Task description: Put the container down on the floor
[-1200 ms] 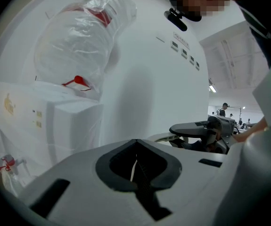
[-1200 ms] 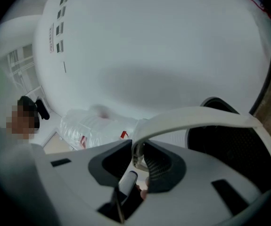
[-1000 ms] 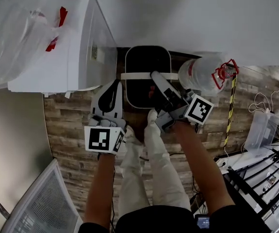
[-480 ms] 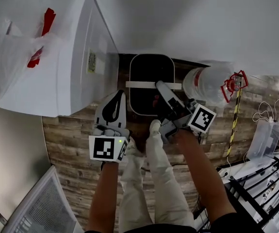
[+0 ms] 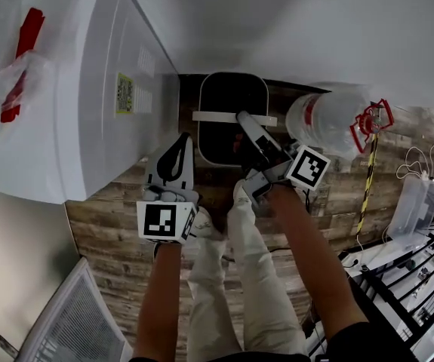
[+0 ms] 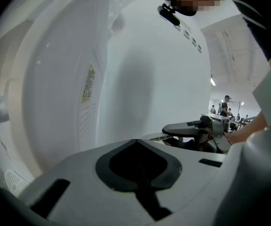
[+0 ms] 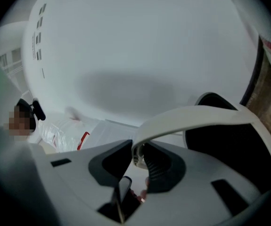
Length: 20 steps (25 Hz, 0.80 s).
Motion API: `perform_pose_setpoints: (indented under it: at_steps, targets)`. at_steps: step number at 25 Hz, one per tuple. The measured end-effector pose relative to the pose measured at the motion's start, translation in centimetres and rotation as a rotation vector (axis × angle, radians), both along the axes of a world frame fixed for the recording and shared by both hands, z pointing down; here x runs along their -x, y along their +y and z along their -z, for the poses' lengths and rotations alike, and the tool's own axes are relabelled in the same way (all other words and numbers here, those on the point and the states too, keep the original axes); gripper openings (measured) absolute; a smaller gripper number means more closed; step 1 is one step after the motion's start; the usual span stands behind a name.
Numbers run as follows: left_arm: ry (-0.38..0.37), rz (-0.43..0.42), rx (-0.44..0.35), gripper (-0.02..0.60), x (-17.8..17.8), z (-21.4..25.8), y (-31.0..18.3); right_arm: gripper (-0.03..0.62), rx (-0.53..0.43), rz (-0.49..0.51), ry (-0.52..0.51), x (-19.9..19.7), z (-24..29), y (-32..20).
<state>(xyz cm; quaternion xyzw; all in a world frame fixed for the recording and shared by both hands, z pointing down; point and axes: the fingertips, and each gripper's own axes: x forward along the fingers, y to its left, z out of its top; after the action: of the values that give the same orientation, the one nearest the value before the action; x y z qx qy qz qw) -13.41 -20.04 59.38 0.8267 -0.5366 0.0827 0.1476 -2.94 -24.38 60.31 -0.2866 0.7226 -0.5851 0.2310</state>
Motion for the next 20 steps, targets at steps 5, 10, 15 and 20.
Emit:
perform_pose_setpoints:
  at_steps: [5, 10, 15, 20]
  targets:
    - [0.004, 0.002, 0.023, 0.018, -0.4, -2.5, -0.6, 0.089, 0.029, -0.006, 0.011, -0.4, -2.5, -0.7]
    - [-0.014, -0.007, 0.044, 0.018, -0.2, -4.3, -0.7, 0.089, 0.045, 0.0, 0.012, -0.2, -4.6, -0.9]
    - [-0.006, -0.004, 0.066, 0.018, -0.2, -6.3, -1.0, 0.088, 0.066, 0.007, 0.018, -0.2, -7.0, -1.5]
    - [0.005, -0.013, 0.076, 0.018, -0.4, -8.2, -1.7, 0.087, 0.079, 0.011, 0.025, 0.2, -9.3, -2.2]
